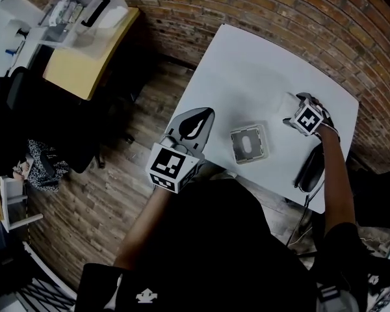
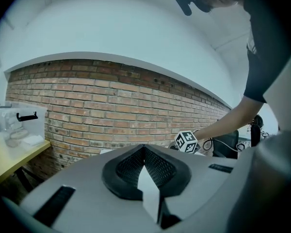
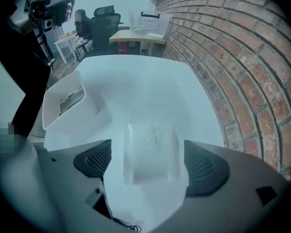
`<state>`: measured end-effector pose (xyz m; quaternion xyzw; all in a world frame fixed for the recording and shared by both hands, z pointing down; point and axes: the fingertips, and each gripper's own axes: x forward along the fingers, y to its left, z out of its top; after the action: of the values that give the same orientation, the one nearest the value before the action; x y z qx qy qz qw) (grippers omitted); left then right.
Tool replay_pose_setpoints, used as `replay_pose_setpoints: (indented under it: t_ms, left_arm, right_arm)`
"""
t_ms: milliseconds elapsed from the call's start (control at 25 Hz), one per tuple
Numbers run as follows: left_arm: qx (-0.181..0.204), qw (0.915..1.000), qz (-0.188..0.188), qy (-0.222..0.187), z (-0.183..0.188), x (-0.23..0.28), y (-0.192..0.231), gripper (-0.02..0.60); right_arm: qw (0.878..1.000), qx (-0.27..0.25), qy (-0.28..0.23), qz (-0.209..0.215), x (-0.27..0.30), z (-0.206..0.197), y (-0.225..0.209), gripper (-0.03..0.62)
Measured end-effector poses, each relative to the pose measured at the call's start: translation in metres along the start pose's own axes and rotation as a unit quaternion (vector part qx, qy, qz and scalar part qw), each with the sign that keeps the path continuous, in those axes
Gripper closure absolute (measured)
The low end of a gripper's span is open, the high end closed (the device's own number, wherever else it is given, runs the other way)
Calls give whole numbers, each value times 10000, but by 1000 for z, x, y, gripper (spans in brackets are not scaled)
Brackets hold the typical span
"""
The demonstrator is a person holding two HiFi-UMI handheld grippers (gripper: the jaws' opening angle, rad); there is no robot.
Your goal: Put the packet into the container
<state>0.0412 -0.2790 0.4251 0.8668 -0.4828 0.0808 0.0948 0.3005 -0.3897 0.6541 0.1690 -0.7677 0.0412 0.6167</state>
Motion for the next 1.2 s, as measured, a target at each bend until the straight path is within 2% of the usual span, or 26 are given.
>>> replay_pose_setpoints:
  t_ms: [200, 440, 720, 800, 960, 1200]
  left_arm:
    - [25, 9999, 104, 42, -2, -5, 2, 576]
    - [115, 9999, 50, 54, 0, -5, -1, 577]
    - [165, 9998, -27, 70, 1, -4, -4, 575]
    - [171, 9998, -69, 66, 1, -4, -5, 577]
    - [196, 9997, -131, 63, 0, -1, -6, 576]
    - [175, 9996, -219, 18, 2, -3, -8, 575]
  right_arm:
    - [9995, -23, 170, 254, 19, 1, 0, 145]
    - [9991, -127, 346, 210, 35, -2, -2, 145]
    - [9985, 105, 443, 289, 39, -7, 3, 146]
    - [9986, 13, 453, 263, 39, -6, 2, 146]
    - [9982, -173, 458, 343, 39, -3, 3, 192]
    - [9982, -340, 389, 304, 28, 2, 12, 195]
